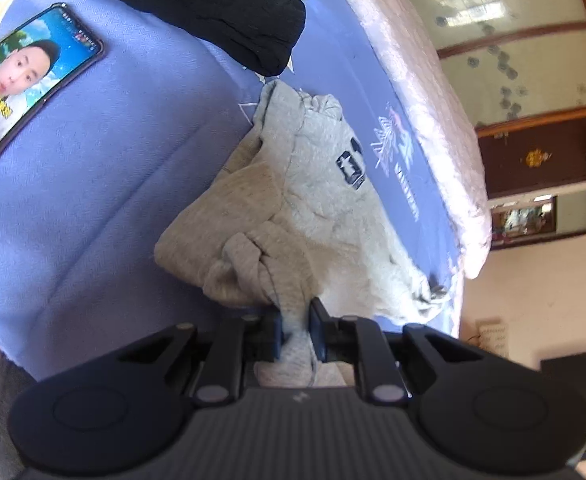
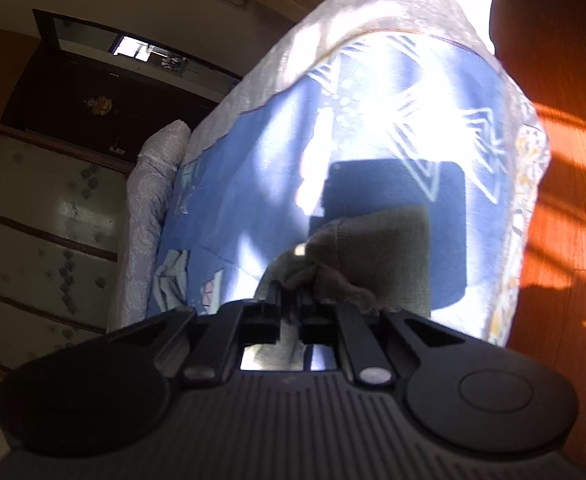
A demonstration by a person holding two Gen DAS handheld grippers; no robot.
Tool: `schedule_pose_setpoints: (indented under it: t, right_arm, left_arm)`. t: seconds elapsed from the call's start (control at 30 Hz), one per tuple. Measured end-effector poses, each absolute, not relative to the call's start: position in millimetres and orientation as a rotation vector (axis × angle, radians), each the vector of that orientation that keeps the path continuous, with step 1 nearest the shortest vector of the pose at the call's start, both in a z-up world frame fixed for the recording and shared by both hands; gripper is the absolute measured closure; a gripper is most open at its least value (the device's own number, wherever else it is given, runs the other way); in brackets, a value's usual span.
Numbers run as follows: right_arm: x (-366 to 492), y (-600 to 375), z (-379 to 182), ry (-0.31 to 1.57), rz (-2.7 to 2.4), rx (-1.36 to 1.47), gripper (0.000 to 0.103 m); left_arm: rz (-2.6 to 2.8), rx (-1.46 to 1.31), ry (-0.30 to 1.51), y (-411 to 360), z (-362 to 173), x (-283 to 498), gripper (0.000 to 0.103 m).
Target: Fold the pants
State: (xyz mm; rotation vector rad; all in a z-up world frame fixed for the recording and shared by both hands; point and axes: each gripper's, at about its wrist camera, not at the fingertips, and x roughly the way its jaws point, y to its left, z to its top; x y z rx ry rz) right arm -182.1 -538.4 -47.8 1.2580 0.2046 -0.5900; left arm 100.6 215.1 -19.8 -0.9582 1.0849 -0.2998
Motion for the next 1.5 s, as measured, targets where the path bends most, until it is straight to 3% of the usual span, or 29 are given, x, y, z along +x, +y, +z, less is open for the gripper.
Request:
schedule_pose_setpoints:
  t: [0.17, 0.27, 0.33, 0.43, 0.5, 0.57, 0.63, 0.7, 0.73, 1.0, 1.13, 1.17, 1.27, 1.37, 1.43, 1.5]
  right_arm:
    - [-138, -543, 62, 0.09, -0.439, 0.987, 0.094]
    - [-141, -543, 87, 0.081, -0.443, 0.882, 0.094]
    - [-145, -545, 74, 0.141, -0.488, 0.846, 0.094]
    - [-148, -550, 10, 0.35, -0.587, 0.835, 0.093]
    - [-154, -552, -45, 0.527, -0.669, 0.895, 0.087]
    - [-180, -551, -79, 0.464, -0.65, 1.035, 0.089]
    - [-205, -552, -85, 0.36, -0.648, 1.163, 0.082]
    - [-215, -552, -80, 0.311, -0.707, 1.133, 0.051]
    - [-217, -554, -74, 0.305, -0.749, 1.093, 0.048]
    - [-176, -581, -46, 0.335, -0.747, 0.934, 0.049]
    - [-125, -598, -58, 0.534, -0.702, 0.885, 0.049]
    - [-114, -601, -68, 0.597, -0.701, 0.886, 0.051]
    - [-94, -606, -74, 0.62, -0.687, 0.888, 0.086]
    - [-85, -600, -49, 0.512, -0.586, 0.893, 0.087]
    - [-86, -602, -40, 0.491, -0.599, 0.873, 0.08]
    - [-106, -612, -41, 0.414, -0.638, 0.922, 0.049]
  left_arm:
    - [-0.33, -0.933, 1.028, 203, 6, 106, 0.09]
    - [-0.336, -0.9, 1.005, 197, 16, 102, 0.089]
    - [-0.329, -0.874, 1.028, 194, 10, 99, 0.089]
    - [-0.275, -0.839, 1.129, 189, -22, 95, 0.089]
    - [-0.21, -0.82, 1.215, 188, -51, 92, 0.089]
    - [-0.176, -0.827, 1.277, 188, -71, 88, 0.089]
    - [-0.166, -0.827, 1.277, 189, -73, 84, 0.089]
    - [-0.176, -0.824, 1.258, 191, -68, 84, 0.089]
    - [-0.178, -0.821, 1.252, 192, -65, 85, 0.089]
    - [-0.163, -0.853, 1.257, 196, -69, 84, 0.088]
    - [-0.16, -0.87, 1.259, 198, -70, 83, 0.087]
    - [-0.159, -0.867, 1.26, 197, -70, 83, 0.087]
    - [-0.153, -0.864, 1.259, 196, -68, 85, 0.087]
    - [-0.135, -0.861, 1.237, 198, -62, 85, 0.087]
    - [-0.117, -0.874, 1.231, 201, -62, 87, 0.087]
    - [-0.111, -0.883, 1.227, 201, -62, 87, 0.087]
